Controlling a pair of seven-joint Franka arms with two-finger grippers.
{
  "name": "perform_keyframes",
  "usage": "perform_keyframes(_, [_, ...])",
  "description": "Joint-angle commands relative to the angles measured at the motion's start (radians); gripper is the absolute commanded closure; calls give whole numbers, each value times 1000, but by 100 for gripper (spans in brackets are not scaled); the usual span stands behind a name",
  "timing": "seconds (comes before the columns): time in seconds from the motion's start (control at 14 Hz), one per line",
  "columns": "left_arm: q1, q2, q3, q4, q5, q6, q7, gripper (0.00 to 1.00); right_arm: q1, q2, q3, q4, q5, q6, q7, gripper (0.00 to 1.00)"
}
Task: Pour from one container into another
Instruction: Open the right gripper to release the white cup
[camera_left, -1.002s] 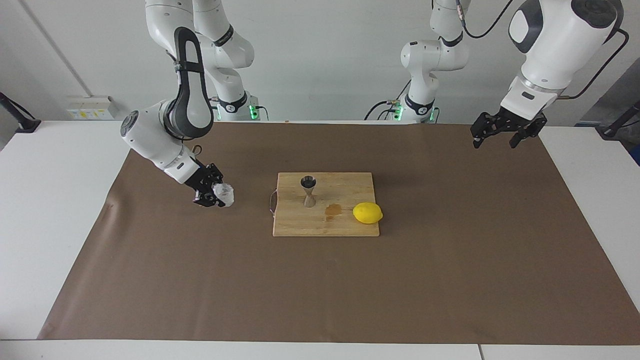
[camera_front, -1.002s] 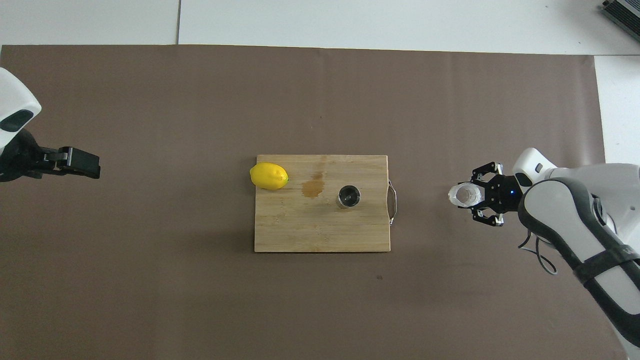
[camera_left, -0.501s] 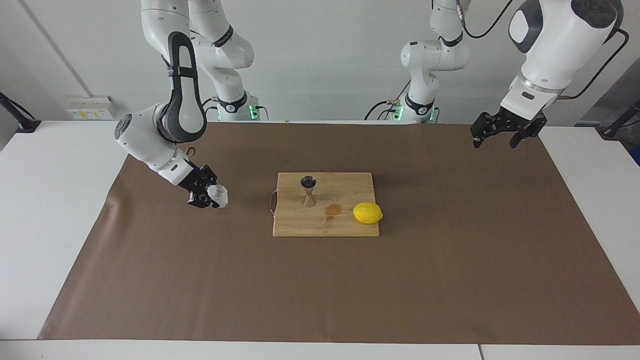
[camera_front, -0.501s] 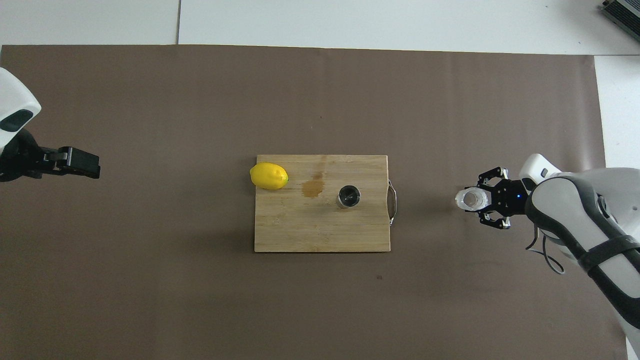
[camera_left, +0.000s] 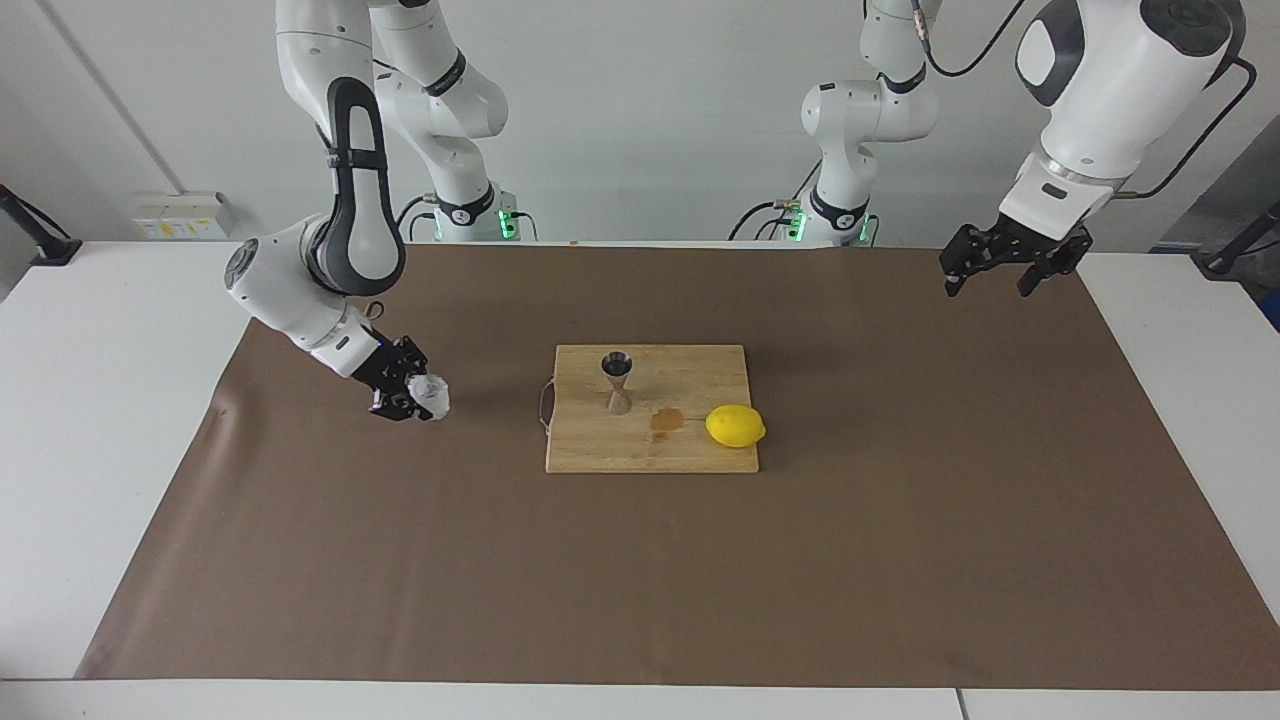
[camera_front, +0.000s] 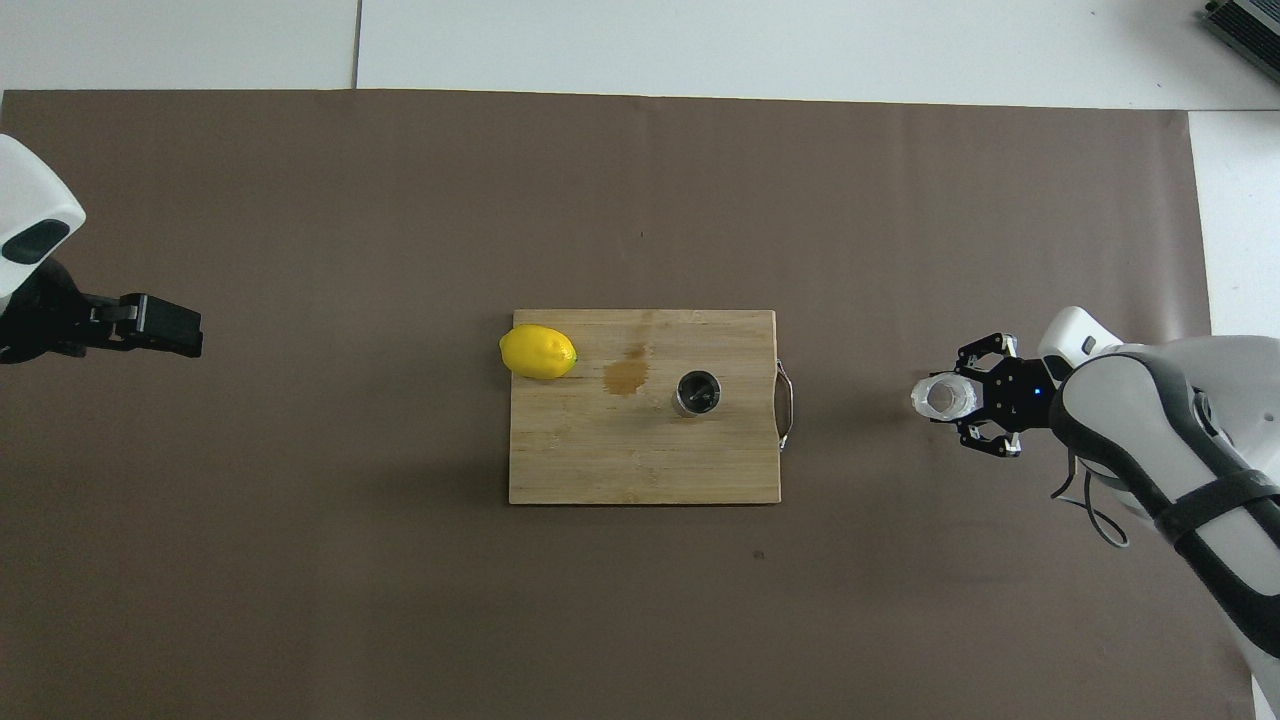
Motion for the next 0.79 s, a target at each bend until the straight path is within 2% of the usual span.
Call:
perform_keyframes(0.0, [5,-11,-4,2,8,-3,-2,0,-6,-6,10,-20,39,21,-34,56])
perform_keyframes(0.21, [-3,-10,-6,2,8,-3,-3,0,-3,-6,10,-20,39,32,-37,53])
perform_keyframes(0.36, [-4,-10,-6,4,7,11,-3,0,-3,-6,10,-20,39,32,-37,45])
perform_keyframes(0.43, [-4,-10,-8,2,4,11,-6,0,-3,-6,9,-20,39,32,-37,38])
perform_keyframes(0.57, [0,-10,-6,1,-21,15,-3,0,-2,-6,9,-21,39,32,-39,7])
perform_keyframes(0.64, [-1,-10,-6,1,-21,17,1,0,-2,-6,9,-21,39,30,-39,0])
perform_keyframes(0.72, [-3,-10,-5,1,-21,19,1,0,-3,-6,9,-20,39,24,-37,0])
